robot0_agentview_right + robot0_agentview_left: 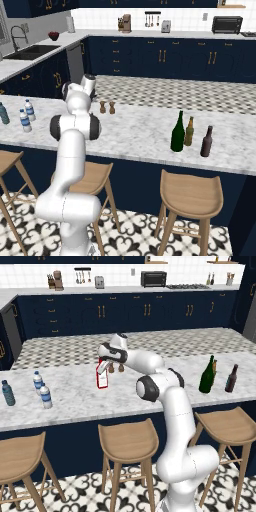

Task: Move the plastic bottles in the middle to the plastics group, and the glass bottles in the middle to the glass group.

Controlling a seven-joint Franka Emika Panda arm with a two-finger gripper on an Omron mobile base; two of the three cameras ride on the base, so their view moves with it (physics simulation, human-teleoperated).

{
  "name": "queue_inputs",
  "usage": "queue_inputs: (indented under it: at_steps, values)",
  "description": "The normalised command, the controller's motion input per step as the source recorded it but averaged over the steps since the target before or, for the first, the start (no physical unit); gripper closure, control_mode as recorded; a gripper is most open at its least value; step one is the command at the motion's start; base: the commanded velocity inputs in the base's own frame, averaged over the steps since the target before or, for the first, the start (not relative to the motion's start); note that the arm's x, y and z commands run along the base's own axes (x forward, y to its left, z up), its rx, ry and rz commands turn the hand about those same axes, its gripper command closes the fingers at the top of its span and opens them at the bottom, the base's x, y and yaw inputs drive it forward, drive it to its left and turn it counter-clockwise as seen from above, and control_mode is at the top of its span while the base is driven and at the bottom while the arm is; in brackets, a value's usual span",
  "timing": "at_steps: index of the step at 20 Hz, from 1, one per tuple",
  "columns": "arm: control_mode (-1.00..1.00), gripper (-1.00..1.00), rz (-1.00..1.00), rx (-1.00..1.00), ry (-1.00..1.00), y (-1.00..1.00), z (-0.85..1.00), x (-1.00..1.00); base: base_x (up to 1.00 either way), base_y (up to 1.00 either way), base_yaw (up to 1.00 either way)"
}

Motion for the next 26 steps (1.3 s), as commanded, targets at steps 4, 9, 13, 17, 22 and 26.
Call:
queue_inputs:
  at_steps: [4, 9, 13, 17, 22, 26]
  values:
    - [-1.00, -1.00, 0.05, 0.00, 0.00, 0.00, 0.00, 0.09, 0.00, 0.00, 0.00]
    - [-1.00, -1.00, 0.02, 0.00, -0.02, 0.00, 0.00, 0.04, 0.00, 0.00, 0.00]
    - [-1.00, 1.00, 0.00, 0.00, 0.00, 0.00, 0.00, 0.00, 0.00, 0.00, 0.00]
    - [-1.00, 1.00, 0.00, 0.00, 0.00, 0.00, 0.00, 0.00, 0.00, 0.00, 0.00]
    - [-1.00, 1.00, 0.00, 0.00, 0.00, 0.00, 0.00, 0.00, 0.00, 0.00, 0.00]
    - [-1.00, 1.00, 0.00, 0.00, 0.00, 0.00, 0.00, -0.04, 0.00, 0.00, 0.00]
